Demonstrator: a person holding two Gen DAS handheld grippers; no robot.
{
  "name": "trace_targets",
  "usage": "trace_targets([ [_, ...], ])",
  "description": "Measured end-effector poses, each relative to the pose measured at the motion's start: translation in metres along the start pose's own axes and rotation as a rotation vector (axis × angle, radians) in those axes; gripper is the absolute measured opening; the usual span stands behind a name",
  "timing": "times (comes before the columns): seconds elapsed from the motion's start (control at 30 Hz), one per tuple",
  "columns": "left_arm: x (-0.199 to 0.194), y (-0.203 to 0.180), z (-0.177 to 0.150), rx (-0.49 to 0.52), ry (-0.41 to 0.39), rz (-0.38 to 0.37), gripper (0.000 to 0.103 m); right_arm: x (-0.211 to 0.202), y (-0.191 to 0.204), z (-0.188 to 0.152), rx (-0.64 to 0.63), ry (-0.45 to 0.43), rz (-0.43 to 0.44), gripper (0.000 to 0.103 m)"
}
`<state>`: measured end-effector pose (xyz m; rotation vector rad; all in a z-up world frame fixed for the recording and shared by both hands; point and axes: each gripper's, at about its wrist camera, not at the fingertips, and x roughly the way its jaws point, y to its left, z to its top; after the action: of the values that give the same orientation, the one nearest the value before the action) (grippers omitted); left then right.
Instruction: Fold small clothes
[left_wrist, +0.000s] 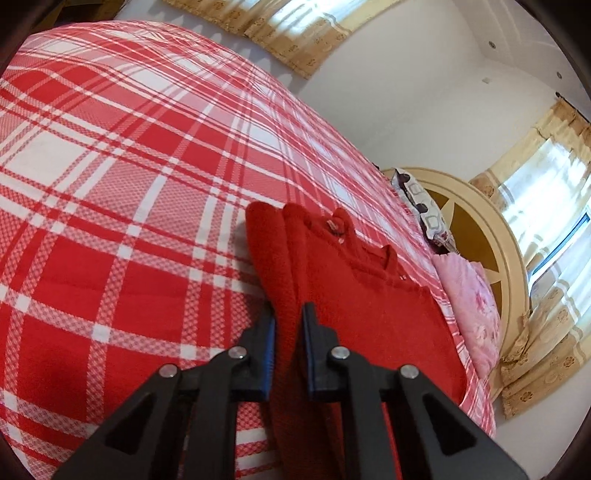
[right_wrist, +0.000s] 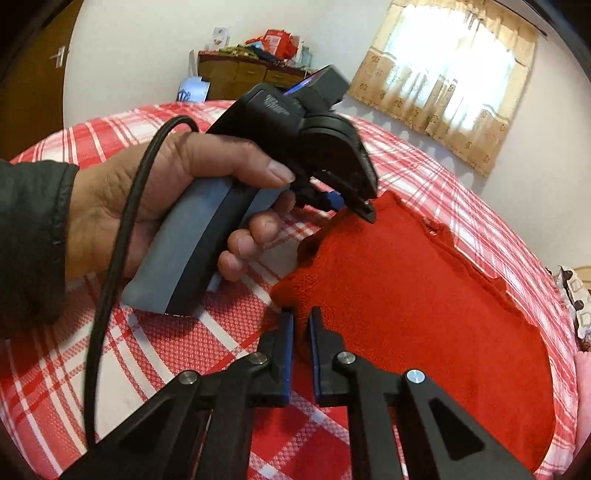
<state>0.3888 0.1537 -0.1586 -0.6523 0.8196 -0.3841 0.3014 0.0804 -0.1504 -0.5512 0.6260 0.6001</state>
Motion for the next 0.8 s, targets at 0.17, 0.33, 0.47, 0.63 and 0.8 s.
trace_targets([
  [0.17, -0.005, 0.0, 0.003, -0.054, 0.008, -0.016, 0.012, -0.018, -0.014, 0.001, 0.049, -0.055, 0.007, 0.007],
  [0.33, -0.01, -0.013, 0.006, -0.068, -0.019, -0.023, 0.012, -0.036, -0.035, -0.001, 0.11, -0.09, 0.007, 0.006],
  [0.47, -0.011, -0.032, 0.012, -0.066, -0.037, -0.048, 0.012, -0.047, -0.053, -0.011, 0.159, -0.112, 0.001, 0.006],
  [0.63, -0.007, -0.061, 0.018, -0.031, -0.046, -0.069, 0.012, -0.058, -0.069, -0.02, 0.213, -0.133, -0.009, 0.006],
  [0.8, 0.001, -0.083, 0.022, -0.005, -0.043, -0.084, 0.012, -0.067, -0.084, -0.031, 0.258, -0.151, -0.017, 0.006],
])
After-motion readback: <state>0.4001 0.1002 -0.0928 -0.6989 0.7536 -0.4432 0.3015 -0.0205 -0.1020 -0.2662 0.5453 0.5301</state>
